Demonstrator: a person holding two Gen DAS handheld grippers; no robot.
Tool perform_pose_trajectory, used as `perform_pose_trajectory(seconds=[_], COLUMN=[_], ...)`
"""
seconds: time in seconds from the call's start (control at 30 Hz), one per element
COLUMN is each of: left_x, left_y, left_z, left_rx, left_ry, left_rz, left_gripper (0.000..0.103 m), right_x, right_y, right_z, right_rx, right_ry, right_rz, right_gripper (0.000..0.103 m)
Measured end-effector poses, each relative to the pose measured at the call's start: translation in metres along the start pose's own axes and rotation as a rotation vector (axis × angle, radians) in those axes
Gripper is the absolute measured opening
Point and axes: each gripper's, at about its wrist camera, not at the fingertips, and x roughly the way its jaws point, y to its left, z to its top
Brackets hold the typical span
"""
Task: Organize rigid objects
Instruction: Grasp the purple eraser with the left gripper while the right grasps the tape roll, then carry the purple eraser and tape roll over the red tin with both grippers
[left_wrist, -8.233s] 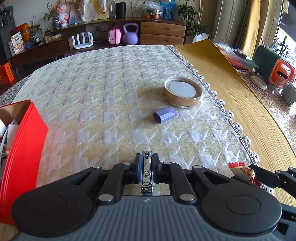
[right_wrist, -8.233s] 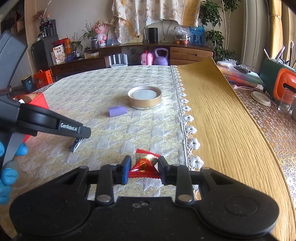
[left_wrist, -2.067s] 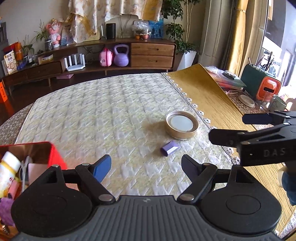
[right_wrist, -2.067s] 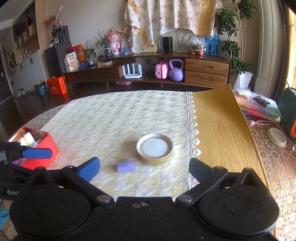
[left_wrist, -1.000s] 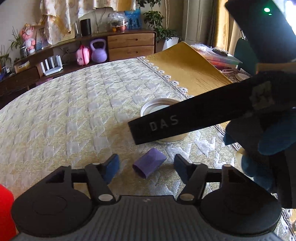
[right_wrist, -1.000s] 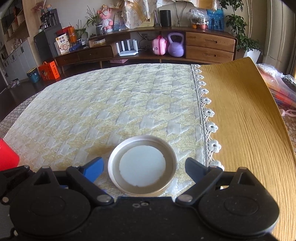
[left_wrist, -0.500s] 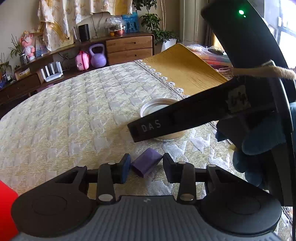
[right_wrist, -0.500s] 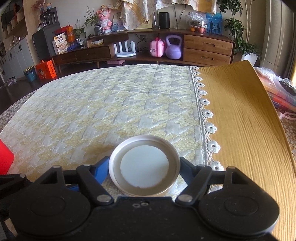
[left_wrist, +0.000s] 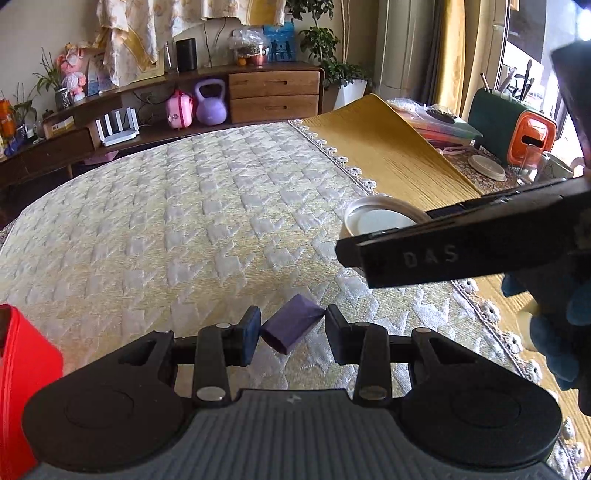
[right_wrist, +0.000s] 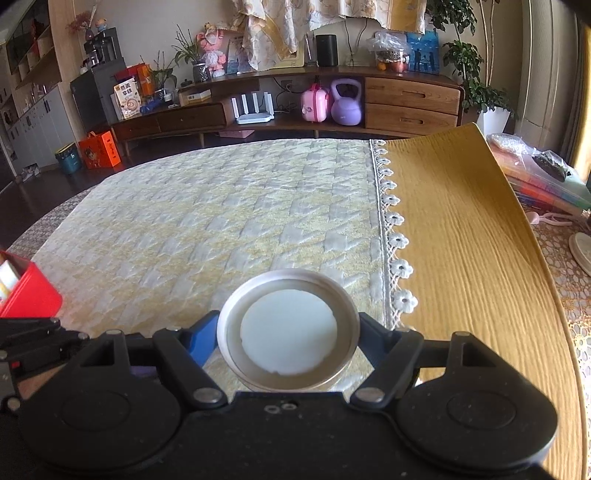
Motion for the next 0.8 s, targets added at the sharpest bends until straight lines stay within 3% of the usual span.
perform_pose_trajectory(seconds=[0.47,0.8], left_x=[-0.076,-0.127], left_y=[0.018,0.051], left_z=[-0.006,-0.020], left_rx=[-0.052,-0.097], left_ry=[-0.023,-0.043], left_rz=[0.027,0.064], left_gripper=[0.037,0.037], right_x=[-0.070,-0.105], right_y=[0.042,0.085], right_z=[-0.005,-0.004], right_rx=[-0.045,-0.097], right_ry=[-0.033,-0.069], right_rz=[0.048,0.087], right_gripper=[0.077,0.077])
